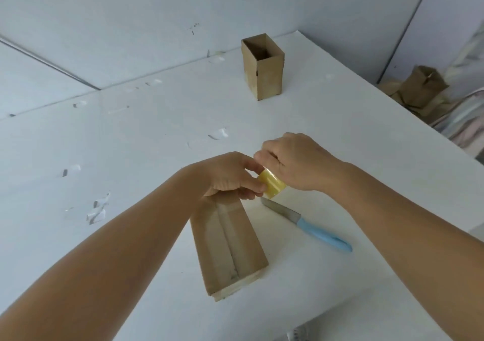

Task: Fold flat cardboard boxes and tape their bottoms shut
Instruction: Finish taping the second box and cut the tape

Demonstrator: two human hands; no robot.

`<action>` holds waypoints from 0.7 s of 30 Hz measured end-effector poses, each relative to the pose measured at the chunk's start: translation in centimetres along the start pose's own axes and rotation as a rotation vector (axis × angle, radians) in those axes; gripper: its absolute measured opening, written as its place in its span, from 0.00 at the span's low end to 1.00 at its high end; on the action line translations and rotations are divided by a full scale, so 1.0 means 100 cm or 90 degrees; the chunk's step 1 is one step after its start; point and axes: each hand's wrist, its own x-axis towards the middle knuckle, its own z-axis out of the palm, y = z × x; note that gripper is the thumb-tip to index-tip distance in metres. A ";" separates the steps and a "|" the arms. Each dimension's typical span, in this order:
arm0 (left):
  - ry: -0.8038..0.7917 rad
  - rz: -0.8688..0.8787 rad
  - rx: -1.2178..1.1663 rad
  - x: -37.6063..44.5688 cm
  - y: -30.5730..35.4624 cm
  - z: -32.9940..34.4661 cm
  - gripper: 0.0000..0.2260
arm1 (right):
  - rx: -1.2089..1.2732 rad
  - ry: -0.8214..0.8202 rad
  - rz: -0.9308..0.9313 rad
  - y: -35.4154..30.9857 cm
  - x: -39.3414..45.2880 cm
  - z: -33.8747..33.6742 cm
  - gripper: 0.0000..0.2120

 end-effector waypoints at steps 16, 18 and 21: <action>0.069 0.090 -0.084 -0.012 -0.015 0.004 0.04 | 0.048 -0.103 0.378 0.027 -0.076 0.108 0.18; 0.070 0.095 -0.089 -0.013 -0.015 0.006 0.04 | 0.006 -0.081 0.336 0.027 -0.078 0.107 0.11; 0.074 0.097 -0.080 -0.012 -0.015 0.007 0.05 | -0.028 -0.061 0.302 0.028 -0.083 0.095 0.10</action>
